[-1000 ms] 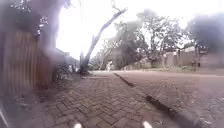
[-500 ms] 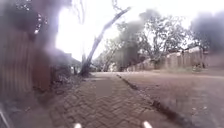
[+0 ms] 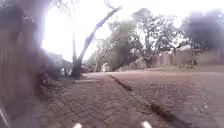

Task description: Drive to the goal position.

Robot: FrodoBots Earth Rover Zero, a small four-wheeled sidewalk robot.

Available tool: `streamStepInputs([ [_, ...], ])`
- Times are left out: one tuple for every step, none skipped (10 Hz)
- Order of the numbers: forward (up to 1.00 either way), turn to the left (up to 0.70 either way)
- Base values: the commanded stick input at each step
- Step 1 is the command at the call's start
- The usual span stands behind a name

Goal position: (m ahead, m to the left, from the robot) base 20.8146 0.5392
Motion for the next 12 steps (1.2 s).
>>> streamStepInputs([
  [0.50,0.11],
  [0.50,0.13],
  [0.50,0.12],
  [0.50,0.12],
  [0.50,0.11],
  [0.50,0.09],
  [0.50,0.11],
  [0.50,0.13],
  [0.50,0.13],
  [0.50,0.13],
  [0.50,0.13],
  [0.50,0.07],
])
